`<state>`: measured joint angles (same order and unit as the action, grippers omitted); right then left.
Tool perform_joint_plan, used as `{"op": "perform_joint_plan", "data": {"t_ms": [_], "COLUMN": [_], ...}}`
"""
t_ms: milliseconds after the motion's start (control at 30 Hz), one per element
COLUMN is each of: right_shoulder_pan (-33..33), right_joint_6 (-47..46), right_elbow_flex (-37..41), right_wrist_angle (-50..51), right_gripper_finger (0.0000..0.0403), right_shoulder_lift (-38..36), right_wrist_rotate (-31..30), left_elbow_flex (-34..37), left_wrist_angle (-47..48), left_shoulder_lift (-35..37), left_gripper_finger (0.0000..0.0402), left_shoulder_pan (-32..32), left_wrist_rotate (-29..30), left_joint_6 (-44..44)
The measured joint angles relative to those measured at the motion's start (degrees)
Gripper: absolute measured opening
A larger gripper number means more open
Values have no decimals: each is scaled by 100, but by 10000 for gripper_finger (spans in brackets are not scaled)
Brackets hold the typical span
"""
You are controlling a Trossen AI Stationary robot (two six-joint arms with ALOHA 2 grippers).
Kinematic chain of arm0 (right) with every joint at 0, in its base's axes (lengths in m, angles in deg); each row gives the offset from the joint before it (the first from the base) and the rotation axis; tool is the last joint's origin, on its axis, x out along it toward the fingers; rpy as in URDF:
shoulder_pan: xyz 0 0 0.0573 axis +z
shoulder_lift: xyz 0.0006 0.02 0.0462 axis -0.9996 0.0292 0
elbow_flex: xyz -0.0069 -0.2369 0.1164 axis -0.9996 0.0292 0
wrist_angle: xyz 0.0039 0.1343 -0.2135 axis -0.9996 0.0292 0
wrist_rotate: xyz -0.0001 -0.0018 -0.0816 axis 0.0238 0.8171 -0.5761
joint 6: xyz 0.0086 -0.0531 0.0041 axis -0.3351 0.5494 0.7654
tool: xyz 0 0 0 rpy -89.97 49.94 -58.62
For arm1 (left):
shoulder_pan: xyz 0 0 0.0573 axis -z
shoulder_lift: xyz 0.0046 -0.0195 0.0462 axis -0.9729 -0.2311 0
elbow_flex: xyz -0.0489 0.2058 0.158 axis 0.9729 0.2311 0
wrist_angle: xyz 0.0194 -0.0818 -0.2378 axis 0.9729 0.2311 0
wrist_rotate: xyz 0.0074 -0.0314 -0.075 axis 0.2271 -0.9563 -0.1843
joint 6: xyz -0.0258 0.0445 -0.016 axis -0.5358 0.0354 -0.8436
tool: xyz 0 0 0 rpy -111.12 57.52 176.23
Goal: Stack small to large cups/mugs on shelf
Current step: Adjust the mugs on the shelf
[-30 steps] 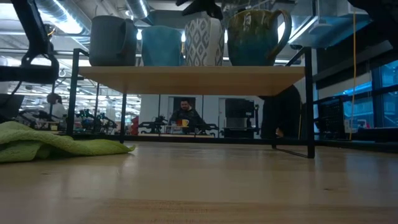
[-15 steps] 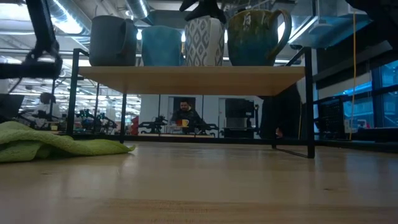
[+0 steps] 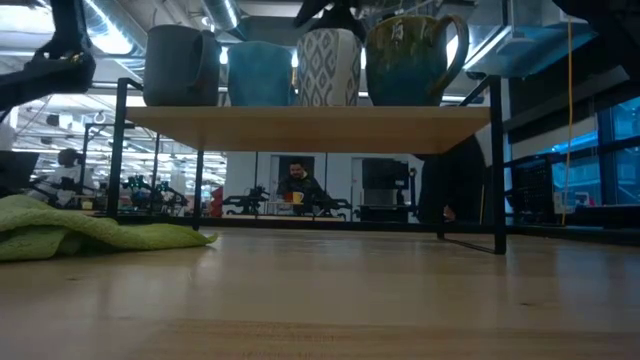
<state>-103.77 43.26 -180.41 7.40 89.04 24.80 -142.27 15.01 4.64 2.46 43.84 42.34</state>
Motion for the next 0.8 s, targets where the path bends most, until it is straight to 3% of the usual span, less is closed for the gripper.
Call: {"op": "perform_joint_plan", "data": {"t_ms": [133, 200, 300, 500, 533, 800], "right_shoulder_pan": [9, 35, 44, -38, -57, -40], "right_joint_6": [139, 164, 145, 123, 119, 260], "right_elbow_flex": [0, 0, 0, -4, -4, -4], "right_wrist_angle": [-195, -321, -525, -863, -898, -1360], "right_gripper_finger": [133, 133, 133, 133, 133, 133], "right_shoulder_lift": [2, 1, -23, -117, -143, -328], "right_wrist_rotate": [500, 836, 1314, 1439, 1432, 809], "left_elbow_flex": [-233, -392, -921, -2219, -2332, -2454], "left_wrist_angle": [1069, 1336, 2487, 5872, 5946, 5871], "left_shoulder_lift": [-448, -643, -961, -1604, -1615, -1355], "left_gripper_finger": [66, 66, 66, 66, 66, 59], "left_shoulder_pan": [286, 351, 410, 823, 827, 511], "left_wrist_rotate": [139, 1043, 2290, 3432, 3536, 3693], "left_joint_6": [-302, -1030, -2596, -6731, -7229, -7229]}}
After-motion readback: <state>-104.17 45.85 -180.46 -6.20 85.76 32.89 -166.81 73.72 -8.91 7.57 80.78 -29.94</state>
